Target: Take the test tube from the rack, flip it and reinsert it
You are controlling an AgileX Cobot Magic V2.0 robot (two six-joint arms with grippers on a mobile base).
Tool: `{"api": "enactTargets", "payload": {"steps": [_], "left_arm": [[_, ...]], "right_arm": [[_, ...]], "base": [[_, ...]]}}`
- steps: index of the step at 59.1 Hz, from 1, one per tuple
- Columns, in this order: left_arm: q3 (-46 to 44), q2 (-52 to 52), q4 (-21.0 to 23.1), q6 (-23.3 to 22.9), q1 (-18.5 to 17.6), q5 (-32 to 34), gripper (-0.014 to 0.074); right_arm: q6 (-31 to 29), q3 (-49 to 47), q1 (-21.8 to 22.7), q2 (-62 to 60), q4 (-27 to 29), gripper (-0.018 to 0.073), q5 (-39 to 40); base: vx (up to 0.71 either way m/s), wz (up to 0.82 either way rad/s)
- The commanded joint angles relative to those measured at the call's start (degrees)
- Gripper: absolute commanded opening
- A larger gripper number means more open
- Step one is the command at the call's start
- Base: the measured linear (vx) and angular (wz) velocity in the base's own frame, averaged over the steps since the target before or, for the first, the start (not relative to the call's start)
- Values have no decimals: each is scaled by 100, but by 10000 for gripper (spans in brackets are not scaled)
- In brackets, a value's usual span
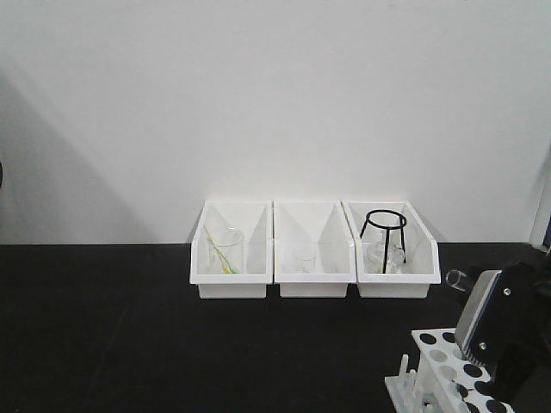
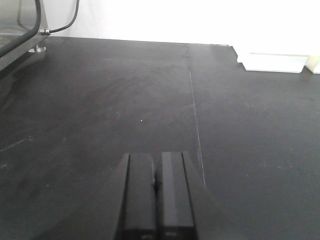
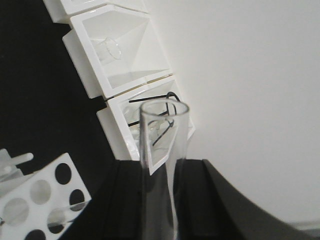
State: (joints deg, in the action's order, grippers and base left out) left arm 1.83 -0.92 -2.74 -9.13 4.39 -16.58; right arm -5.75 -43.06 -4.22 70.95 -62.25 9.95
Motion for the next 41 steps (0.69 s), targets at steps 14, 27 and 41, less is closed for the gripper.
{"api": "enactTargets", "payload": {"steps": [14, 27, 41], "left_arm": [[-1, -65, 25, 1, -41, 495, -6], [-1, -65, 25, 1, -41, 495, -6], [-1, -65, 25, 1, -41, 495, -6]], "right_arm": [[-62, -341, 18, -151, -1540, 64, -55], [821, -341, 18, -151, -1099, 64, -51], [1722, -341, 18, -151, -199, 64, 0]], "base": [[0, 0], [0, 0], [0, 0]]}}
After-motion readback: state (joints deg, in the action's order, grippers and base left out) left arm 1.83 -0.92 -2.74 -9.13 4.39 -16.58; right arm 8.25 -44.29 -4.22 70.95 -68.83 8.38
